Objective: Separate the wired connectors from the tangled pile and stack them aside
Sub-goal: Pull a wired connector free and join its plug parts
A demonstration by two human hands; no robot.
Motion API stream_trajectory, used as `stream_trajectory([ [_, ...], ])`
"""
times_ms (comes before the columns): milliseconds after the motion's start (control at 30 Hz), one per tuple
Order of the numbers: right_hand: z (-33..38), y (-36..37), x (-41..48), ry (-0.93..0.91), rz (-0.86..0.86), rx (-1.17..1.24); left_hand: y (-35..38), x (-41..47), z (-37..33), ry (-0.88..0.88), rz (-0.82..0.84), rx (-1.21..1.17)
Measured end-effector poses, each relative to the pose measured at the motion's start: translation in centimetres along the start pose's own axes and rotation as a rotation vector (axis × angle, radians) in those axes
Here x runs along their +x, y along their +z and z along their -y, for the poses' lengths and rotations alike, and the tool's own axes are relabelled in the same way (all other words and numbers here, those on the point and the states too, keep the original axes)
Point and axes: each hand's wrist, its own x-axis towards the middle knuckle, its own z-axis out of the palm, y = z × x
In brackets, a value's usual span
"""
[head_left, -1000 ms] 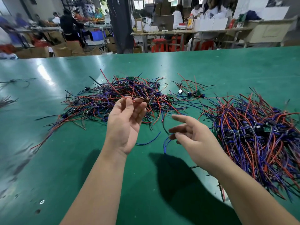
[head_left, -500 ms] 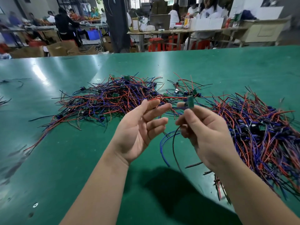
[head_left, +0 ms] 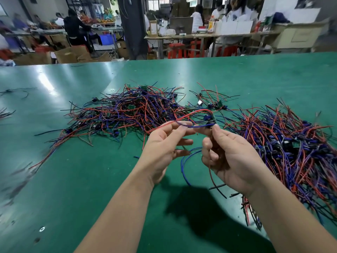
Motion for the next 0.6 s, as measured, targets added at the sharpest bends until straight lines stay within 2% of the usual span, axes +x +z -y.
stream_trajectory([
  [100,-0.1,-0.1,-0.1,0.072,0.078,-0.017,0.1,0.0,0.3,0.027,0.033,0.103],
  [267,-0.7,0.0,-0.4,0.174,0.184,-0.111,0.4,-0.1,0.2,0.046,0.060,-0.094],
  [333,-0.7,-0.1,-0.3,0.247,0.172,-0.156,0.2,0.0,0.3,0.078,0.019,-0.101],
  [400,-0.5,0.1,-0.3,0.314,0.143,-0.177,0.1,-0.1,0.2,0.113,-0.015,-0.012],
  [600,-1.5,-0.1,-0.4,0.233,0.053,-0.421,0.2,-0.2,0.2,0.111,-0.032,0.045],
])
